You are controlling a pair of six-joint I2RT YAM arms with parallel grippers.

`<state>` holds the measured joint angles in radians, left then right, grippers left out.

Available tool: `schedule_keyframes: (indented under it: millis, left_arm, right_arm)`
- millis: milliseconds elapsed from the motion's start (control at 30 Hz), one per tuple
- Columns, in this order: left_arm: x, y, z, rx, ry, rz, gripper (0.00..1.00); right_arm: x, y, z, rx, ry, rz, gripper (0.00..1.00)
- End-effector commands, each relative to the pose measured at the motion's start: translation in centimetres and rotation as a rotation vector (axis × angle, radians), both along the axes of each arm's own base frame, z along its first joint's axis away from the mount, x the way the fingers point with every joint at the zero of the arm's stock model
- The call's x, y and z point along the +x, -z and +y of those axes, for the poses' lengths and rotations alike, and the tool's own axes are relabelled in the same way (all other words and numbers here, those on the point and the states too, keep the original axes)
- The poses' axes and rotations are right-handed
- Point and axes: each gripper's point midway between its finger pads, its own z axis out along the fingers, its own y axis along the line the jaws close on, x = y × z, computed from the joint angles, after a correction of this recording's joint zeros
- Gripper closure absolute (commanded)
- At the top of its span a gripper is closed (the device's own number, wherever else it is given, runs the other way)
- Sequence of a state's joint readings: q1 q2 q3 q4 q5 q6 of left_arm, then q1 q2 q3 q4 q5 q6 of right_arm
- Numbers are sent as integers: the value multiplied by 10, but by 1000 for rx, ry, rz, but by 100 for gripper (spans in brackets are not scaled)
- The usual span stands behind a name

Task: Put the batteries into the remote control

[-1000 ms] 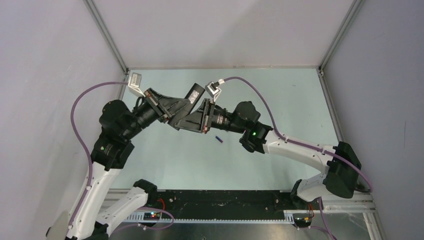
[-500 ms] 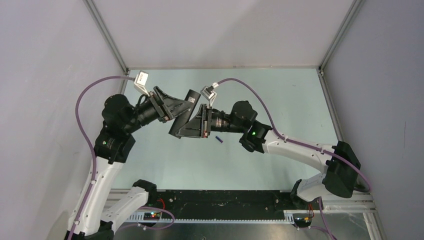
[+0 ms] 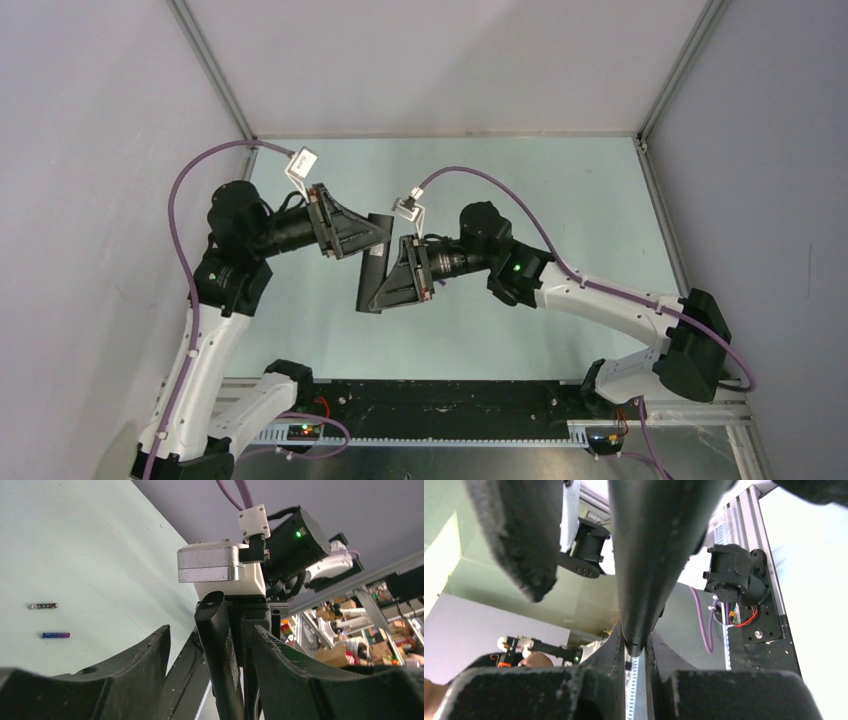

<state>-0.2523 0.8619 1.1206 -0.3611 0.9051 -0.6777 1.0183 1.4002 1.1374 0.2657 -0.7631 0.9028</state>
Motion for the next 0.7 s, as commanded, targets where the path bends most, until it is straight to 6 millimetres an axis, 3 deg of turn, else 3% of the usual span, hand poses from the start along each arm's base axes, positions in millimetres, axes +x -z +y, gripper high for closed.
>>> schedule_keyframes:
  millis: [0, 200, 500, 667]
  left_arm:
    - [-24, -16, -1, 7, 138, -138, 38]
    - [-21, -5, -2, 11, 151, -102, 50]
    - [-26, 5, -5, 10, 191, -71, 56]
    - [-28, 10, -8, 12, 219, -55, 55]
  right_arm:
    - [-17, -24, -20, 65, -95, -140, 100]
    - [-18, -20, -27, 51, -141, -151, 100]
    - [-10, -16, -25, 24, -145, -165, 100]
    - [-10, -19, -24, 24, -167, -175, 100]
